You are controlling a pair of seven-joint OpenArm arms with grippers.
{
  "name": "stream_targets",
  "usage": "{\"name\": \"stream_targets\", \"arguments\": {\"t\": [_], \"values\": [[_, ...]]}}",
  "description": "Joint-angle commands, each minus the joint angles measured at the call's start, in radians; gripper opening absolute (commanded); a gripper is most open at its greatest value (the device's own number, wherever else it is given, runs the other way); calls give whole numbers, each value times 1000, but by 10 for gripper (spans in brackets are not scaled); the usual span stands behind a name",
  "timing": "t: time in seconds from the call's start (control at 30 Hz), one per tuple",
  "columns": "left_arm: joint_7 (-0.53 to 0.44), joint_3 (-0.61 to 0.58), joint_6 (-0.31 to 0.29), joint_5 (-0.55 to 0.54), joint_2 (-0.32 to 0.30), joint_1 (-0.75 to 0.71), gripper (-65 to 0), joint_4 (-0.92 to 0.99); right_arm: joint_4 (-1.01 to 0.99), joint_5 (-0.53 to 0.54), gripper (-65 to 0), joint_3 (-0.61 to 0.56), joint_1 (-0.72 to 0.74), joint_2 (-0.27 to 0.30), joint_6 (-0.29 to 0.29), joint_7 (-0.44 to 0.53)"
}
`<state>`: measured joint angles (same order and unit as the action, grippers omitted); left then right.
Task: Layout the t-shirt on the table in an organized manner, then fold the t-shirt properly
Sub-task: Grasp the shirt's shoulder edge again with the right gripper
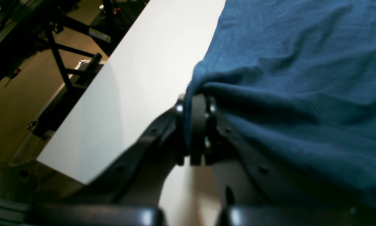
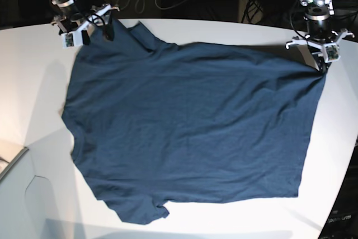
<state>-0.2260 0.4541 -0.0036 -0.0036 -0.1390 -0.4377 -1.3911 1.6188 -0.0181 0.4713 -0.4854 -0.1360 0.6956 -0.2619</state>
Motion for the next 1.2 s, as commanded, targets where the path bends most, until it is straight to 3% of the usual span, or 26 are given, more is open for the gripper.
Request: {"name": "stream_targets", "arguments": {"t": [0.0, 0.37, 0.77, 0.87, 1.0, 1.17], "values": [[-29, 1, 6, -2, -12, -3, -649, -14, 16, 19, -270, 5, -9, 2, 3, 25], [-29, 1, 6, -2, -12, 0, -649, -14, -27, 17, -270, 56, -12, 2, 3, 25], [-29, 1, 6, -2, -12, -2, -649, -14, -61, 19, -283, -21, -34, -3, 3, 25], [-29, 2, 6, -2, -12, -2, -649, -14, -61, 19, -385, -39, -32, -1, 3, 25], [-29, 5, 6, -2, -12, -3, -649, -14, -51, 19, -650, -29, -23, -3, 3, 25], [-29, 5, 6, -3, -14, -20, -649, -34, 51, 23, -650, -4, -34, -7, 3, 26]]}}
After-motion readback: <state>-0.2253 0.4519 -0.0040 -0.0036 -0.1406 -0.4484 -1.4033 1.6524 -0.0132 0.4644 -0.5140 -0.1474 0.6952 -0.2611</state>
